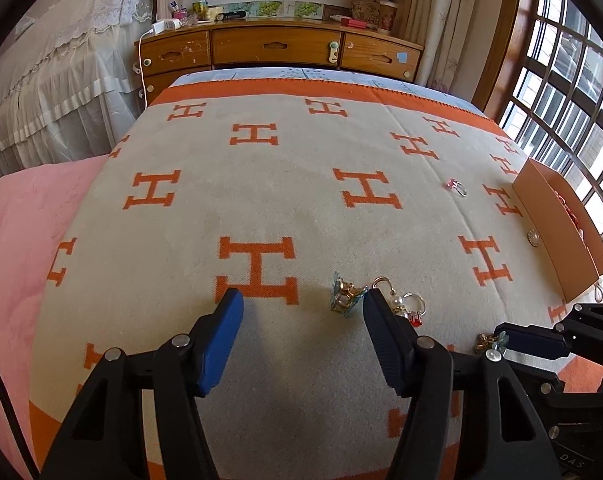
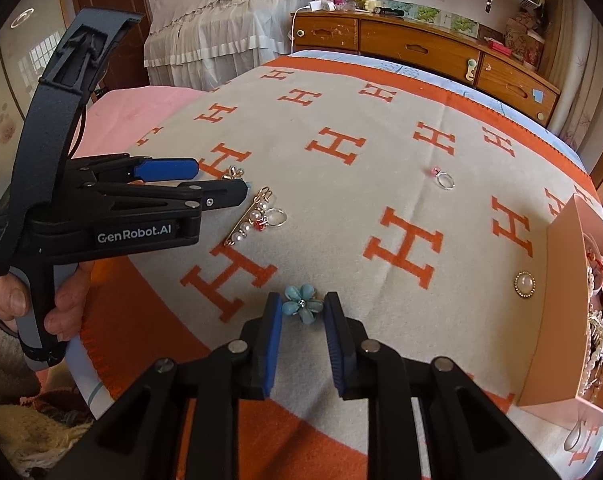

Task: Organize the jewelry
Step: 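Grasp the blue flower earring with the right tool while the left tool grasps the gold charm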

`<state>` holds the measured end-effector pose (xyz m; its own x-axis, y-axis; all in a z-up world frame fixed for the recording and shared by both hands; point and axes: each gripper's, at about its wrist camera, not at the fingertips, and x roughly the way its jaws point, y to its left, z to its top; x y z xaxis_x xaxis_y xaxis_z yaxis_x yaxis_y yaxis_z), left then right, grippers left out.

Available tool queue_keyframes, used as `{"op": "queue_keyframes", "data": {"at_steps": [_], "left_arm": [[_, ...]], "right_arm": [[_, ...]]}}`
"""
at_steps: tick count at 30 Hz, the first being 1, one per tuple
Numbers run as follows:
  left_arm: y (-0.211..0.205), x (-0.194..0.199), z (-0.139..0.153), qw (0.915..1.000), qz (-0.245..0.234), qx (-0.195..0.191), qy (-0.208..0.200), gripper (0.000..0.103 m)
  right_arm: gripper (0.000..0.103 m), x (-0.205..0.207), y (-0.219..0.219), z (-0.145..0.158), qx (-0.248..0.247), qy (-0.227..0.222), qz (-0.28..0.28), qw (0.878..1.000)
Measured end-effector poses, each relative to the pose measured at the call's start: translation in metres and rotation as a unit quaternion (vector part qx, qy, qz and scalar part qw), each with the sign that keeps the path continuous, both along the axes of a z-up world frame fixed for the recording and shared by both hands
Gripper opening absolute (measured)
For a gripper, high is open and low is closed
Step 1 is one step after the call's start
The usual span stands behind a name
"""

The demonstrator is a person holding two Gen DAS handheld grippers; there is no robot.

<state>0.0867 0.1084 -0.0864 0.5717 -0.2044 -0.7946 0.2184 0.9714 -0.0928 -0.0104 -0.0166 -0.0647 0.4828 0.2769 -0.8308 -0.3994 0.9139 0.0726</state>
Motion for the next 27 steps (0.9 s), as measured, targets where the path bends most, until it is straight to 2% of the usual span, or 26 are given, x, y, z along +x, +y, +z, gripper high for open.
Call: {"op": "queue_keyframes", "data": {"at_steps": [2,4,6,9,17,27], "left_arm": [[-0.002,0.001,0.0,1.0,-0.006,0.001,-0.003,0.061],[-0.005,0.001,-0.001,0.9999,-0.01,0.003,-0.006,0.056],[-0.006,0.0,0.0,0.9998,-0.013,0.005,-0.01,0.033],[-0.007,0.0,0.001,0.9998,-0.014,0.004,-0.012,0.017],[-0.007,-0.001,0.006,0.9998,0.0,-0.008,-0.017,0.017],[-0.008,-0.014,0.031,0.9986,0.006,-0.028,-0.044,0.017]], "right_arm": [[0.022,0.0,0.0,0.0,0.001,-0.001,0.001,1.0],[0.022,0.0,-0.001,0.0,0.004,-0.001,0.001,1.0],[0.021,0.0,-0.001,0.0,0.005,-0.001,0.001,1.0],[0.02,0.001,-0.001,0.0,0.005,0.0,0.0,1.0],[0.02,0.0,0.001,0.002,-0.001,-0.003,-0.008,1.0],[0.02,-0.003,-0.013,0.02,0.013,-0.038,-0.042,0.998]]}}
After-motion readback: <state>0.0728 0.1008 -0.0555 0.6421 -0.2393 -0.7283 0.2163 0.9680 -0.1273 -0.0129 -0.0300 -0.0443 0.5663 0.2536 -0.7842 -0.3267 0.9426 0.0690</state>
